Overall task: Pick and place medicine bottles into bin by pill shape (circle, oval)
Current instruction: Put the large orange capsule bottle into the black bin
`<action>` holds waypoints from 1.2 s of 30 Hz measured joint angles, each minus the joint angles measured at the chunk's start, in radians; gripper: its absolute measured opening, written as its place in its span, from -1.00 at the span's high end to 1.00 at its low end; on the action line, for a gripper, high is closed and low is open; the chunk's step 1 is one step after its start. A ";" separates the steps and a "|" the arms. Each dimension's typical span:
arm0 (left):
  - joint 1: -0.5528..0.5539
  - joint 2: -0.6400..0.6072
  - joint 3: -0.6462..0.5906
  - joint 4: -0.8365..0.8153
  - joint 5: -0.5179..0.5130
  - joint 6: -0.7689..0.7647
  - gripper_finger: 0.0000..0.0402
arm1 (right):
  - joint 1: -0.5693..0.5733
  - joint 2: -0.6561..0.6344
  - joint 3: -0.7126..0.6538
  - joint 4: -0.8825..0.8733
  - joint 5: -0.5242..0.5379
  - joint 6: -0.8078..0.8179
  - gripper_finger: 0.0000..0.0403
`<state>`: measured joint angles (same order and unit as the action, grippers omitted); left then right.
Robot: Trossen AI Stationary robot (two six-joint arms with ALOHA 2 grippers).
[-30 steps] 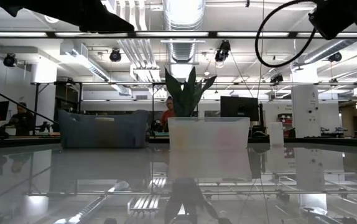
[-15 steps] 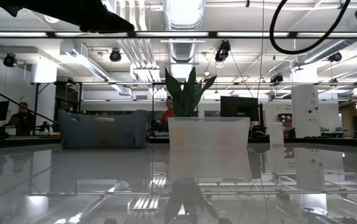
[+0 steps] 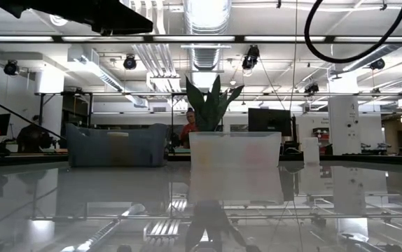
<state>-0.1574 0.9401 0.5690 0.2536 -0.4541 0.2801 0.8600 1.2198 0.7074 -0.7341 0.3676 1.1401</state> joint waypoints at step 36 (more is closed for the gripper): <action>0.000 0.005 -0.001 0.009 0.000 -0.044 -0.07 | 0.148 0.002 -0.196 0.267 0.187 0.080 -0.62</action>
<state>-0.1577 0.9451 0.5682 0.2628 -0.4541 0.2360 1.0083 1.2213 0.5111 -0.4667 0.5547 1.2202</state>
